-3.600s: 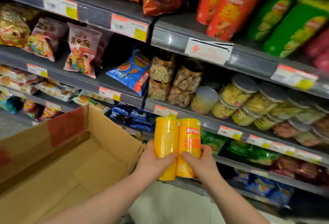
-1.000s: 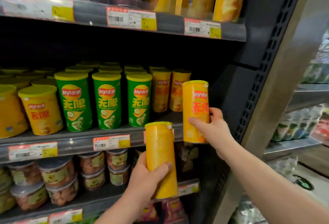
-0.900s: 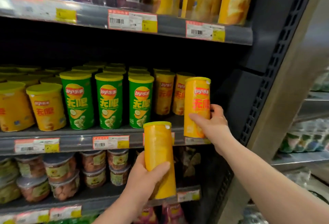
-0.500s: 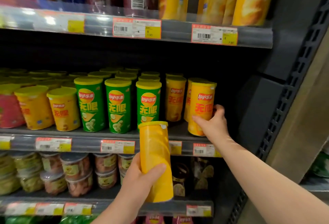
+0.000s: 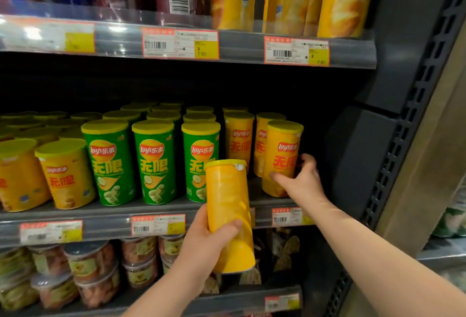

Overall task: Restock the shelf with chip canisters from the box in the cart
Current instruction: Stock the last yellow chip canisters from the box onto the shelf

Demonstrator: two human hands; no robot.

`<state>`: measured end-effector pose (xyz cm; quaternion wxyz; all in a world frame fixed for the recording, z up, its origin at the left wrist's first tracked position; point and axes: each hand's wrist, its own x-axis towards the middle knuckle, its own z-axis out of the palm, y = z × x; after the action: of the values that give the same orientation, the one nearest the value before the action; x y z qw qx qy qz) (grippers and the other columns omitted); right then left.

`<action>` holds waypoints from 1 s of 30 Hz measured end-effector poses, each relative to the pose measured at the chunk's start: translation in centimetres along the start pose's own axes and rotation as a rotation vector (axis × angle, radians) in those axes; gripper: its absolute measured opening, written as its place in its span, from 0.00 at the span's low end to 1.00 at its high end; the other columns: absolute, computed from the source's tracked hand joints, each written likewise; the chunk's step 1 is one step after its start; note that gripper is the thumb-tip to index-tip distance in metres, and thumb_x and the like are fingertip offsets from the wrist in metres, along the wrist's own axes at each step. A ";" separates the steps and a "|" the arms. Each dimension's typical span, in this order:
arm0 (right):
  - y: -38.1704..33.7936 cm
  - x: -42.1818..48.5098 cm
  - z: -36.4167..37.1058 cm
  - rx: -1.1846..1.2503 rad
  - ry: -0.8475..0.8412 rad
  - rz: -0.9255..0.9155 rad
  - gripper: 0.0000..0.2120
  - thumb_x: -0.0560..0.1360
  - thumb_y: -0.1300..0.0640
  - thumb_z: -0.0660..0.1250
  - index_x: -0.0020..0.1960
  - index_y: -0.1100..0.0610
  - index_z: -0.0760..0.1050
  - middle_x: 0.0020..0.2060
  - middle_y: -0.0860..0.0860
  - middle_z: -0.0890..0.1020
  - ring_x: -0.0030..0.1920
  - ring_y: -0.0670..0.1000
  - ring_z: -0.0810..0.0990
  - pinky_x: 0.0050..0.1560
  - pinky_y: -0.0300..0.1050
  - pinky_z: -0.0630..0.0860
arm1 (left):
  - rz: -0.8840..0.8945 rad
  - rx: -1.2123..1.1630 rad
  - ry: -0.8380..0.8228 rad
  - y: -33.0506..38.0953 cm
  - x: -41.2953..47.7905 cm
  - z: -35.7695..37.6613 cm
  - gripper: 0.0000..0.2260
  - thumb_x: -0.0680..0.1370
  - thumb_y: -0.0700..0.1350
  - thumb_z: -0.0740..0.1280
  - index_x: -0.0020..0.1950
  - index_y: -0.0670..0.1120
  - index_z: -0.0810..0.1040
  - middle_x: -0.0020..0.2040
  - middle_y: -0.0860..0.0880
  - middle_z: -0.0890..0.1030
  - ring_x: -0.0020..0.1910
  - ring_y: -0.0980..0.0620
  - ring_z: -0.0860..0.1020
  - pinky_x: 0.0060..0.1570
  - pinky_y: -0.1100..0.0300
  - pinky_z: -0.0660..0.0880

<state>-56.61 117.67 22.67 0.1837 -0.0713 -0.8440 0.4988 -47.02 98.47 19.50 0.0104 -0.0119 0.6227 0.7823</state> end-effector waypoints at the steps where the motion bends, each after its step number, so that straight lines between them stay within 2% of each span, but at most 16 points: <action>1: -0.1 -0.3 -0.3 -0.001 0.042 -0.025 0.39 0.69 0.51 0.75 0.72 0.55 0.57 0.68 0.55 0.66 0.66 0.55 0.70 0.61 0.49 0.70 | 0.000 0.002 -0.021 0.2 0.2 0.0 0.16 0.71 0.45 0.75 0.51 0.57 0.72 0.49 0.52 0.81 0.48 0.49 0.80 0.42 0.54 0.77; 4: -1.0 -1.9 -1.0 0.033 0.145 -0.171 0.26 0.72 0.52 0.72 0.65 0.54 0.66 0.59 0.50 0.71 0.56 0.49 0.73 0.53 0.40 0.71 | -0.003 -0.011 -0.074 0.6 0.7 0.0 0.24 0.62 0.48 0.75 0.56 0.55 0.73 0.51 0.49 0.82 0.49 0.48 0.82 0.46 0.51 0.78; 5: -1.6 -2.5 -1.1 0.068 0.117 -0.204 0.20 0.72 0.53 0.72 0.60 0.53 0.68 0.54 0.49 0.74 0.53 0.48 0.74 0.50 0.38 0.72 | -0.008 -0.019 -0.090 0.7 0.9 0.0 0.25 0.63 0.47 0.77 0.57 0.55 0.72 0.52 0.49 0.82 0.49 0.47 0.81 0.47 0.51 0.78; 7: -2.8 -3.7 -1.0 0.181 -0.067 -0.190 0.12 0.74 0.53 0.70 0.55 0.50 0.71 0.49 0.47 0.77 0.51 0.48 0.77 0.47 0.36 0.74 | -0.006 -0.028 -0.144 0.9 1.1 0.2 0.25 0.65 0.47 0.76 0.58 0.55 0.72 0.52 0.49 0.82 0.49 0.48 0.81 0.47 0.51 0.78; 8: -3.4 -4.3 -0.9 0.239 -0.201 -0.139 0.13 0.74 0.51 0.69 0.57 0.48 0.71 0.51 0.46 0.78 0.53 0.47 0.77 0.49 0.38 0.75 | 0.004 -0.033 -0.176 1.2 1.2 0.3 0.26 0.64 0.47 0.77 0.59 0.56 0.72 0.52 0.50 0.82 0.49 0.48 0.82 0.46 0.52 0.78; 10: -4.3 -5.2 -0.6 0.322 -0.435 -0.006 0.23 0.71 0.43 0.68 0.64 0.45 0.68 0.58 0.44 0.77 0.59 0.48 0.76 0.59 0.47 0.75 | 0.050 -0.038 -0.233 1.6 1.5 0.6 0.26 0.64 0.48 0.73 0.61 0.56 0.71 0.50 0.52 0.83 0.47 0.52 0.83 0.41 0.57 0.79; 11: -4.7 -5.5 -0.4 0.368 -0.509 0.058 0.29 0.68 0.40 0.67 0.66 0.45 0.67 0.60 0.45 0.76 0.60 0.49 0.77 0.61 0.51 0.74 | 0.079 -0.046 -0.251 1.9 1.7 0.6 0.25 0.64 0.48 0.70 0.60 0.56 0.71 0.50 0.54 0.83 0.46 0.54 0.83 0.39 0.59 0.79; 13: -5.3 -5.8 -0.3 0.502 -0.578 0.132 0.31 0.65 0.41 0.66 0.66 0.48 0.68 0.60 0.48 0.78 0.60 0.51 0.78 0.60 0.52 0.75 | 0.131 -0.066 -0.285 2.5 2.1 0.8 0.24 0.65 0.48 0.68 0.60 0.56 0.70 0.50 0.55 0.83 0.46 0.56 0.83 0.37 0.62 0.79; 16: -6.2 -5.8 -0.2 0.539 -0.538 0.105 0.26 0.67 0.43 0.65 0.64 0.50 0.70 0.59 0.51 0.79 0.58 0.53 0.79 0.57 0.53 0.76 | 0.177 -0.033 -0.325 3.1 2.4 0.9 0.23 0.69 0.48 0.70 0.62 0.59 0.69 0.52 0.56 0.82 0.49 0.56 0.82 0.39 0.63 0.79; 19: -7.0 -5.4 0.3 0.404 -0.422 -0.018 0.22 0.72 0.45 0.66 0.64 0.49 0.70 0.59 0.50 0.79 0.58 0.53 0.79 0.60 0.58 0.75 | 0.253 0.129 -0.205 2.9 2.9 0.3 0.23 0.73 0.49 0.71 0.66 0.56 0.68 0.53 0.55 0.80 0.49 0.59 0.80 0.42 0.66 0.78; 21: -7.3 -4.7 0.9 0.360 -0.331 -0.066 0.25 0.72 0.47 0.68 0.67 0.52 0.69 0.60 0.51 0.78 0.59 0.53 0.77 0.62 0.58 0.74 | 0.378 0.337 -0.060 2.0 3.4 -0.9 0.22 0.71 0.54 0.71 0.63 0.52 0.71 0.51 0.52 0.79 0.48 0.56 0.79 0.45 0.64 0.77; 24: -7.5 -3.6 2.0 0.311 -0.200 -0.088 0.25 0.73 0.49 0.70 0.66 0.54 0.67 0.61 0.50 0.76 0.60 0.51 0.76 0.61 0.52 0.74 | 0.612 0.776 0.128 0.6 3.9 -3.4 0.16 0.70 0.59 0.67 0.54 0.53 0.75 0.47 0.56 0.79 0.46 0.56 0.77 0.46 0.62 0.74; 27: -7.2 -2.7 3.6 0.202 -0.120 -0.123 0.30 0.70 0.47 0.73 0.67 0.52 0.65 0.64 0.51 0.73 0.63 0.53 0.73 0.62 0.56 0.73 | 0.823 1.254 0.209 -0.7 4.5 -5.0 0.18 0.70 0.58 0.61 0.49 0.49 0.80 0.44 0.54 0.80 0.43 0.51 0.78 0.44 0.56 0.74; 30: -7.0 -2.3 4.9 0.148 -0.058 -0.132 0.35 0.69 0.47 0.74 0.70 0.53 0.62 0.67 0.52 0.71 0.66 0.54 0.71 0.65 0.58 0.71 | 0.873 1.427 0.212 -1.5 4.7 -5.7 0.16 0.70 0.57 0.59 0.46 0.49 0.81 0.44 0.52 0.79 0.43 0.48 0.78 0.43 0.54 0.74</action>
<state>-55.94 109.52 26.04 0.1962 0.0127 -0.8126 0.5487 -51.64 93.23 16.59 -0.3465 0.1660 0.9141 0.1296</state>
